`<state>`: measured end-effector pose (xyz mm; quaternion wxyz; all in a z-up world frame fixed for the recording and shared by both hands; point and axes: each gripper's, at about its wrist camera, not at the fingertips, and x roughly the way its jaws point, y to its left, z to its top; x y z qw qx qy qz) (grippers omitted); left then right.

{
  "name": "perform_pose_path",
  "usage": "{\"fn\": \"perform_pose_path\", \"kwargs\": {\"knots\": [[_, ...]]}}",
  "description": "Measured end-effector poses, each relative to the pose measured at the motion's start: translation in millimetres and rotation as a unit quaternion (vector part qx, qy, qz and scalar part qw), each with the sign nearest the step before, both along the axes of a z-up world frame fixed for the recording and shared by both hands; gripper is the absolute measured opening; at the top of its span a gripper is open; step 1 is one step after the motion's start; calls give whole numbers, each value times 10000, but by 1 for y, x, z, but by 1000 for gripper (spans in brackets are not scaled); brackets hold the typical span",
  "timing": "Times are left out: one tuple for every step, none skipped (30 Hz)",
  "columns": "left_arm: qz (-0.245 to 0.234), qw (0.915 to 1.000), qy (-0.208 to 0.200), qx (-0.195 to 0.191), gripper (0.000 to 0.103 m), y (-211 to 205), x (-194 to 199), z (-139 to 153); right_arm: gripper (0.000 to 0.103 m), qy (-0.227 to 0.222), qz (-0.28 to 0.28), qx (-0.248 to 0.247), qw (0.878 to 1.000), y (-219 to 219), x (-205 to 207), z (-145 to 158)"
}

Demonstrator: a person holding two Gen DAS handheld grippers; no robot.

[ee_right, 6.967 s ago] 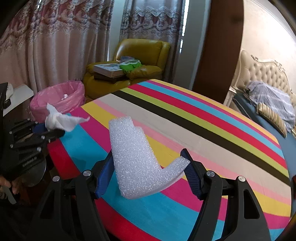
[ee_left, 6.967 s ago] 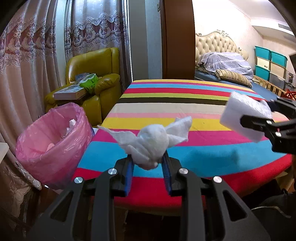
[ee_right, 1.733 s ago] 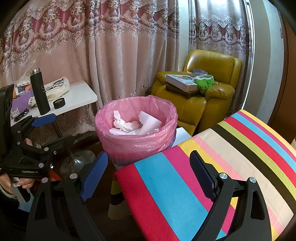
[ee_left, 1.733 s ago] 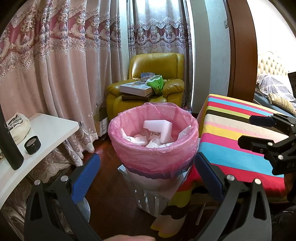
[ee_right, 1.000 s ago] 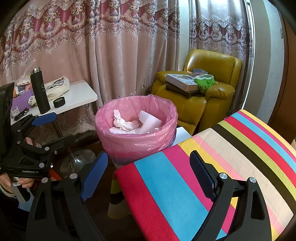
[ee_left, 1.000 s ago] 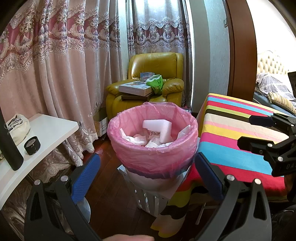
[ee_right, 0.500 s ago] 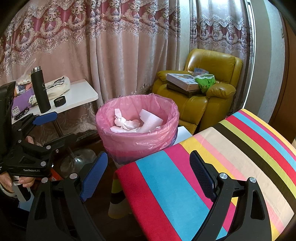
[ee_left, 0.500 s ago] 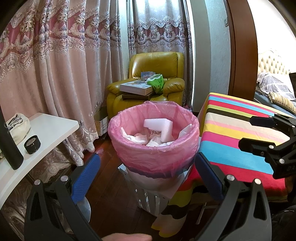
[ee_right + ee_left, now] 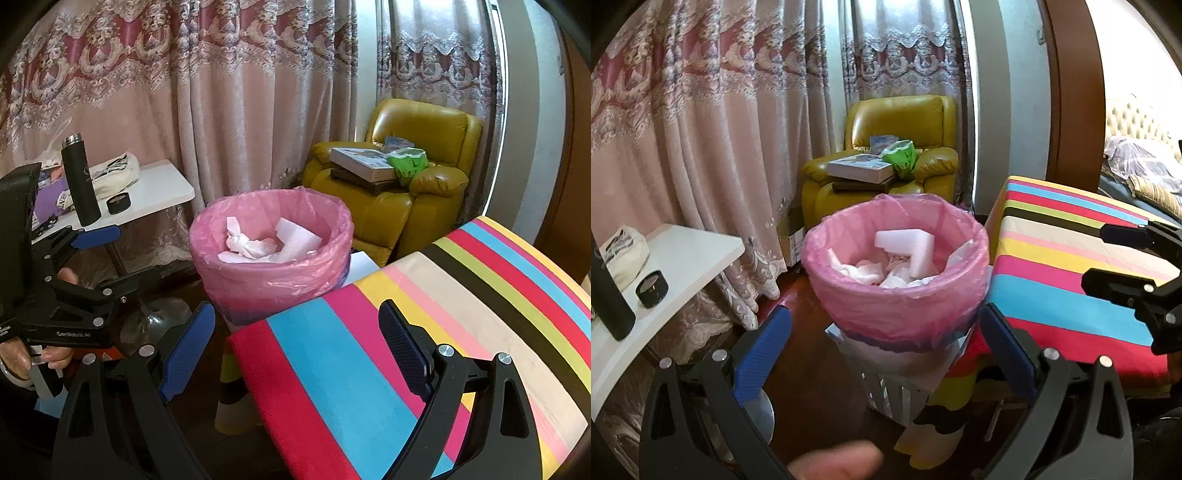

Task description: Collect trash

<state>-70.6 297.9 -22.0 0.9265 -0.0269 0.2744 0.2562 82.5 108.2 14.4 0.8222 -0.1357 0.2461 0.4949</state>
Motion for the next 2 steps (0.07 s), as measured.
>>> {"fn": "perform_pose_path", "kwargs": {"knots": [[-36,10000,19,13,99,-2,4,0,85,-14,-70,13,10000,-6,2,0],[-114,9999,61,0,99,-6,11,1,85,-25,-144,33,9999,-14,4,2]]}}
